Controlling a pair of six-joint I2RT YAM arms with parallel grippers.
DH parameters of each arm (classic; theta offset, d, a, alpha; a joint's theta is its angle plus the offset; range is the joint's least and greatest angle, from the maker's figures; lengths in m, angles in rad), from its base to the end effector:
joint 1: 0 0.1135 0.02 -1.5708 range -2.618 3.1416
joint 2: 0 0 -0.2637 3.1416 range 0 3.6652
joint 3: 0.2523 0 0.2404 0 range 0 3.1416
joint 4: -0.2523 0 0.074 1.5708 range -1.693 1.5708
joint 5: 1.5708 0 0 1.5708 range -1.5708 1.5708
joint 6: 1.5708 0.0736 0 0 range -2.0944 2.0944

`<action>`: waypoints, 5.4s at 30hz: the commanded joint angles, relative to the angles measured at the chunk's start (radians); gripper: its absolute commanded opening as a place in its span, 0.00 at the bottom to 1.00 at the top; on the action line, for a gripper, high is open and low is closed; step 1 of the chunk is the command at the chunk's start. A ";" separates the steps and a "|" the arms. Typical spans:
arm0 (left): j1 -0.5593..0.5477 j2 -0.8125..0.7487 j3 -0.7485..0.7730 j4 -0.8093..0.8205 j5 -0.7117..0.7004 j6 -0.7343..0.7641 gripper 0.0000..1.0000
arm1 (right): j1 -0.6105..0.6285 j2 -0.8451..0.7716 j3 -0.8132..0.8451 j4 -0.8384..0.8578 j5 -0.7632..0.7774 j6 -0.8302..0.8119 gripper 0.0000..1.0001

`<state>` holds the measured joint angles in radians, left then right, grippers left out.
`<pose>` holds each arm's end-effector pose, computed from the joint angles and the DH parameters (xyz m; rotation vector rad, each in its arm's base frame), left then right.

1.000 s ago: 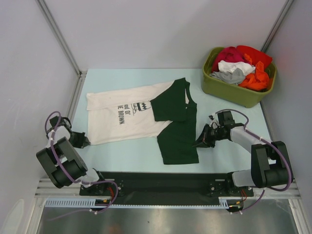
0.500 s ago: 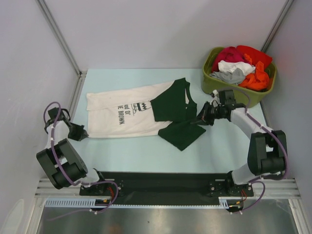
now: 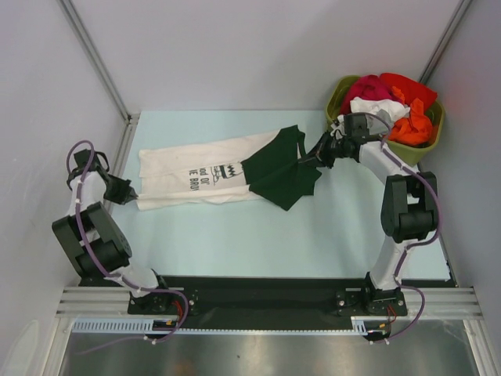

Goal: Fold and stack the t-shirts
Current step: Fold the tshirt

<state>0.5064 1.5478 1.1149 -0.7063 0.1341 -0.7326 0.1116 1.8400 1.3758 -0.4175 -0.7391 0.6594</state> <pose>0.2775 0.1427 0.2005 -1.5451 2.2355 -0.2485 0.3987 0.0946 0.2180 0.3420 2.5028 1.2356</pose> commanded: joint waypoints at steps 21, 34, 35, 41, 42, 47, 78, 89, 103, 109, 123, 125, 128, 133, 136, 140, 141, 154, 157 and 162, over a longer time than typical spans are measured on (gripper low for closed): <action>-0.025 0.271 0.250 -0.002 0.018 -0.016 0.00 | 0.023 0.387 0.549 -0.024 0.021 0.049 0.00; -0.057 0.348 0.326 -0.004 0.016 -0.025 0.00 | 0.053 0.387 0.565 -0.106 0.271 -0.078 0.00; -0.058 0.351 0.329 -0.004 0.016 -0.027 0.00 | 0.057 0.384 0.565 -0.101 0.288 -0.084 0.00; -0.057 0.388 0.365 -0.009 0.016 -0.037 0.00 | 0.089 0.383 0.575 -0.060 0.389 -0.125 0.00; -0.058 0.394 0.372 -0.009 0.016 -0.036 0.00 | 0.095 0.383 0.580 -0.060 0.405 -0.139 0.00; -0.062 0.428 0.420 -0.010 0.021 -0.045 0.00 | 0.114 0.384 0.591 -0.049 0.494 -0.188 0.00; -0.080 0.586 0.585 -0.048 0.022 -0.062 0.01 | 0.148 0.539 0.783 -0.060 0.656 -0.336 0.01; -0.109 0.531 0.681 -0.097 -0.109 0.053 0.49 | 0.165 0.649 1.026 -0.151 0.714 -0.432 0.37; -0.118 0.142 0.220 0.004 -0.015 0.136 0.59 | 0.200 0.259 0.656 -0.297 0.636 -0.299 0.64; -0.109 0.054 0.042 0.085 0.041 0.122 0.63 | 0.186 -0.053 0.091 0.044 0.573 -0.127 0.70; -0.022 0.112 -0.089 0.188 0.117 0.061 0.65 | 0.066 -0.127 -0.348 0.463 0.486 0.152 0.80; -0.014 0.132 -0.081 0.192 0.121 0.061 0.65 | 0.066 -0.105 -0.372 0.491 0.492 0.161 0.80; -0.006 0.153 -0.073 0.194 0.118 0.062 0.63 | 0.060 -0.071 -0.385 0.519 0.494 0.181 0.80; 0.007 0.182 -0.067 0.194 0.116 0.061 0.61 | 0.059 -0.039 -0.393 0.559 0.523 0.192 0.80; 0.015 0.205 -0.055 0.195 0.113 0.061 0.59 | 0.057 -0.009 -0.377 0.563 0.540 0.192 0.80; 0.018 0.232 -0.040 0.199 0.108 0.061 0.52 | 0.056 0.031 -0.360 0.572 0.547 0.210 0.78; 0.018 0.239 -0.035 0.200 0.108 0.061 0.50 | 0.057 0.042 -0.360 0.572 0.550 0.216 0.77; 0.035 0.281 0.000 0.192 0.091 0.064 0.01 | 0.054 0.096 -0.307 0.548 0.642 0.221 0.35; 0.041 0.278 0.003 0.186 0.082 0.070 0.00 | 0.056 0.117 -0.287 0.536 0.659 0.198 0.23; 0.066 0.265 0.000 0.180 0.062 0.078 0.01 | 0.049 0.123 -0.239 0.468 0.708 0.146 0.00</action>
<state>0.5442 1.8145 1.0901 -0.5217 0.2413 -0.6727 0.1692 1.9541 1.0863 0.1078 -0.1196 0.8665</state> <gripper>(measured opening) 0.009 0.019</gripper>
